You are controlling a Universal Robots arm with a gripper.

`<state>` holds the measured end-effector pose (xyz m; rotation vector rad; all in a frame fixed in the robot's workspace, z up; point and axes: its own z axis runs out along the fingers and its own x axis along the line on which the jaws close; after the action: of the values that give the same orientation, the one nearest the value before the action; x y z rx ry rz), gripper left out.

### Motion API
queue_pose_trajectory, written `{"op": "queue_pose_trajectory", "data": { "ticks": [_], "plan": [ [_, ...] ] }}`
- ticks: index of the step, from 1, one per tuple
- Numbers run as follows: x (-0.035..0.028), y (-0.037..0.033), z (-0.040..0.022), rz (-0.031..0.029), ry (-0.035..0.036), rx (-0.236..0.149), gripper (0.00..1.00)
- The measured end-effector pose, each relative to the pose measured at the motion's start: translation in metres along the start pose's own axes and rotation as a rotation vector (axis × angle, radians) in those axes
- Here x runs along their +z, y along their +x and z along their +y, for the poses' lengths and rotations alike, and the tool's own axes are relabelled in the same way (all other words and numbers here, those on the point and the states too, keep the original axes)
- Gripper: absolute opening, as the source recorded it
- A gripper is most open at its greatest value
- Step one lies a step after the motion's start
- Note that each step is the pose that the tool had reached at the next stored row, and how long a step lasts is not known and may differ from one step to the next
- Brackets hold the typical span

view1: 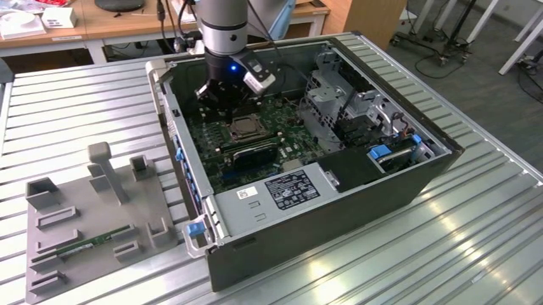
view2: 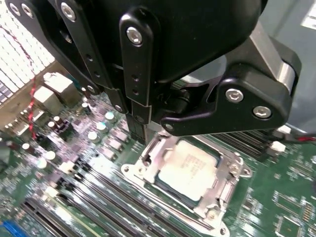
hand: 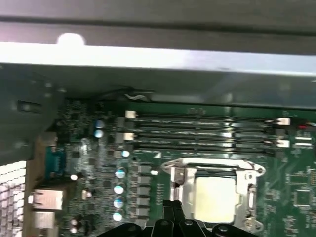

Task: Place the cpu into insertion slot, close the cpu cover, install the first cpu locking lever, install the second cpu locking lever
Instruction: 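Install the first cpu locking lever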

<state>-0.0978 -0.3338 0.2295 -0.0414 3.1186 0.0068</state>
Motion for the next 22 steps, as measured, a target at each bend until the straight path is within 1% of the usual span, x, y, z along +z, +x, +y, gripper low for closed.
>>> {"op": "queue_pose_trajectory", "data": {
  "ticks": [4, 6, 10, 14, 16, 20, 22],
  "plan": [
    [-0.0002, 0.0089, 0.0002, 0.0, 0.0, 0.0, 0.11],
    [-0.0003, 0.0117, 0.0003, 0.0, 0.0, 0.0, 0.11],
    [-0.0003, 0.0128, 0.0003, -0.0001, 0.0001, 0.0, 0.11],
    [-0.0024, 0.0133, 0.0003, -0.003, 0.0001, 0.0, 0.11],
    [-0.005, 0.0133, 0.0004, -0.0045, 0.0001, 0.0, 0.11],
    [-0.0123, 0.0132, 0.0004, -0.0091, -0.0001, 0.0, 0.11],
    [-0.0145, 0.0132, 0.0004, -0.0112, 0.0, 0.0, 0.11]
  ]
}}
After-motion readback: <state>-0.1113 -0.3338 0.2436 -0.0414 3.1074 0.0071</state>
